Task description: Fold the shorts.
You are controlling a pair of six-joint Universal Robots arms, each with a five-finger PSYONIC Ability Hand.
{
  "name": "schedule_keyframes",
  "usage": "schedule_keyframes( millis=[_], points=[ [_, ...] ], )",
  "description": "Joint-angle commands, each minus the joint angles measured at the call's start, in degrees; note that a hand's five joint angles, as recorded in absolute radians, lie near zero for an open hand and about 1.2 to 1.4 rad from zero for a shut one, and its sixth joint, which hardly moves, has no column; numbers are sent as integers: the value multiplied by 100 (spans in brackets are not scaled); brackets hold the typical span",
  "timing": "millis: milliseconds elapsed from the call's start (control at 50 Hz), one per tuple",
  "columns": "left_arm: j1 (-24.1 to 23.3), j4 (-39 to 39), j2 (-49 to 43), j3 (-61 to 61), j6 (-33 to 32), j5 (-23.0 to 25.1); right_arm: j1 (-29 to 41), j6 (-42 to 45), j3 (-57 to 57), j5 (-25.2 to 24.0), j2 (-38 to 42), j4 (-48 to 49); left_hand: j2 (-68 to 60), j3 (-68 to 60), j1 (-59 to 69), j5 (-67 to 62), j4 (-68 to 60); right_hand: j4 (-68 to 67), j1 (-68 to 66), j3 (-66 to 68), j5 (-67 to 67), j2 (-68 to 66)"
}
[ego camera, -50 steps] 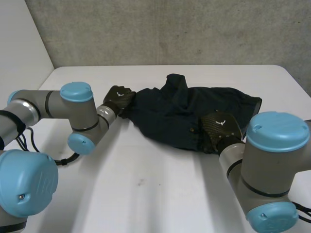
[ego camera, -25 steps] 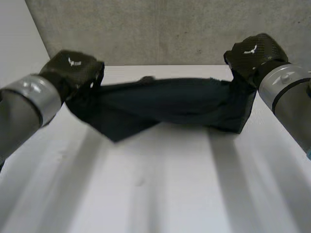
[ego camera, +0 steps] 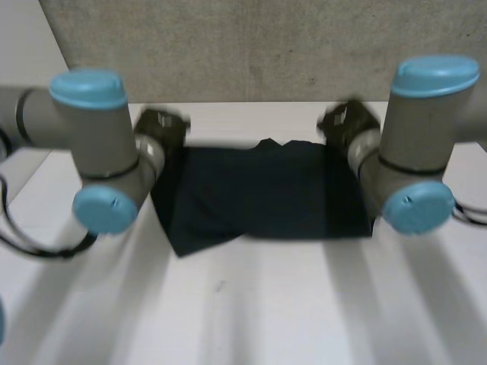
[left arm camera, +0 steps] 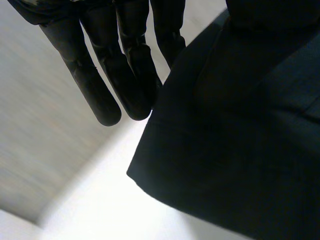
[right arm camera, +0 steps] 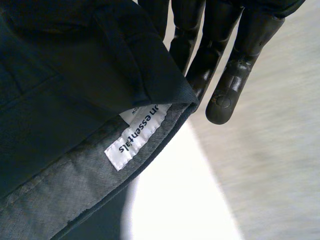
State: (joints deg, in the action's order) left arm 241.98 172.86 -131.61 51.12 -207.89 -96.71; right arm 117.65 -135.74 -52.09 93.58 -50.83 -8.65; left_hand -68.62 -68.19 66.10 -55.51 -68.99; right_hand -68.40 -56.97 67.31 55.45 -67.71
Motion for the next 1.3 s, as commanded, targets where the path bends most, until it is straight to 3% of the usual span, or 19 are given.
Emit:
schedule_keyframes(
  millis=[20, 60, 160, 460, 600, 740, 900, 1060, 1140, 1300],
  points=[
    [-28, 1793, 90, -2036, -129, -181, 21, -171, 1052, 319, -444, 2910, -1138, -1181, 1390, -1449, -1101, -1160, -2303, 1269, 1455, -1229],
    [-19, 2345, 580, -1940, -120, -208, 21, -250, 938, 345, -768, 3437, -1138, -1181, 1390, -1449, -1101, -1160, -2303, 1269, 1455, -1229],
    [-19, 2744, 1373, -1237, -85, -164, 21, -303, 630, 327, -1201, 3300, -1138, -1181, 1390, -1449, -1101, -1160, -2303, 1269, 1455, -1229],
    [-318, 2700, 2937, 301, -85, -172, 258, -312, -530, 310, -2387, 2693, -1138, -1181, 1390, -1449, -1101, -1160, -2303, 1269, 1455, -1229],
    [-318, 2656, 3597, 592, -85, -181, 477, -312, -785, 310, -2914, 2333, -1138, -1181, 1390, -1449, -1101, -1160, -2303, 1269, 1455, -1229],
    [-265, 2138, 3862, 583, -111, -111, 513, -312, -873, 310, -3082, 2087, -1138, -1181, 1390, -1449, -1101, -1160, -2303, 1269, 1455, -1229],
    [-230, 1716, 3037, 794, -102, -23, 452, -295, -1180, 301, -2696, 1858, -1138, -1181, 1390, -1449, -1101, -1160, -2303, 1269, 1455, -1229],
    [165, 1707, 1306, 760, -102, 3, 443, -295, -1234, 178, -1100, 1849, -1138, -1181, 1390, -1449, -1101, -1160, -2303, 1269, 1455, -1229],
    [244, 1795, 217, 190, -137, 3, 443, -303, -779, 195, -159, 2067, -1138, -1181, 1390, -1449, -1101, -1160, -2303, 1269, 1455, -1229],
    [350, 1857, -1769, -2365, -120, -6, 390, -303, 697, 353, 1425, 3104, -1138, -1181, 1390, -1449, -1101, -1160, -2303, 1269, 1455, -1229]
  ],
)
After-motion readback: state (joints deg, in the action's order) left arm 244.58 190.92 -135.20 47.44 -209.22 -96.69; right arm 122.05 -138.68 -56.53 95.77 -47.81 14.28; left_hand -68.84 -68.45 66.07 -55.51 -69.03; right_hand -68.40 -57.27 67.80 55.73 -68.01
